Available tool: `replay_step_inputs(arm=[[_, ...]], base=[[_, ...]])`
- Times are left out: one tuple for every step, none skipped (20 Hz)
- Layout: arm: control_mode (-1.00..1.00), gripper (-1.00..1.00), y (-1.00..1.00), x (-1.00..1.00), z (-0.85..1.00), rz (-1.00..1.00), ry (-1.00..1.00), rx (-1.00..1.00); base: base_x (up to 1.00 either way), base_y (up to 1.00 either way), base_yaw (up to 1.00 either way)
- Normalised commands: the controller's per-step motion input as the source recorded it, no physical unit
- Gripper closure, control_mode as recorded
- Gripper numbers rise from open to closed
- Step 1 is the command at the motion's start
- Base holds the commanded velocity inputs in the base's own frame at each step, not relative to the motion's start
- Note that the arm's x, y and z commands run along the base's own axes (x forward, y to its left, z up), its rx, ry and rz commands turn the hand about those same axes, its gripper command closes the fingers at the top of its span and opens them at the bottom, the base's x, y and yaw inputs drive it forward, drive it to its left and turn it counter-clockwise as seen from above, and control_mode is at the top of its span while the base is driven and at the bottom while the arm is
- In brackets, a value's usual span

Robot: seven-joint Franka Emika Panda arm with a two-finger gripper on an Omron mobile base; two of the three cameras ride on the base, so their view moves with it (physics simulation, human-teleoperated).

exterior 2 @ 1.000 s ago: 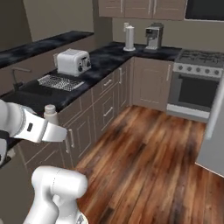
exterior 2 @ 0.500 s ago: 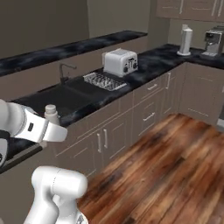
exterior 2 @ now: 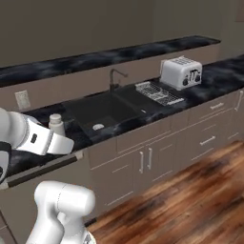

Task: Retrieve the bottle and the shaker from the cabinet and place them next to the mixing bowl on the counter. Then add garlic from the fridge to the mixing bowl.

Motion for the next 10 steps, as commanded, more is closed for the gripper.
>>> replay_step_inputs(arm=[[1.00,1.00,0.00,0.00,0.00,0.00,0.00,0.00],[1.00,1.00,0.00,0.00,0.00,0.00,0.00,0.00],[1.00,1.00,0.00,0.00,0.00,0.00,0.00,0.00],[1.00,1.00,0.00,0.00,0.00,0.00,0.00,0.00],[1.00,1.00,0.00,0.00,0.00,0.00,0.00,0.00],[1.00,1.00,0.00,0.00,0.00,0.00,0.00,0.00],[1.00,1.00,0.00,0.00,0.00,0.00,0.00,0.00],[1.00,1.00,0.00,0.00,0.00,0.00,0.00,0.00],[1.00,1.00,0.00,0.00,0.00,0.00,0.00,0.00],[1.00,1.00,0.00,0.00,0.00,0.00,0.00,0.00]], base=[[0.00,0.42,0.45],[0.00,0.25,0.47],[0.02,0.11,0.49],[0.00,0.12,0.49],[0.00,0.14,0.49],[0.00,0.18,0.49],[0.00,0.22,0.48],[0.00,0.24,0.47],[0.00,0.28,0.47],[0.00,0.29,0.47]])
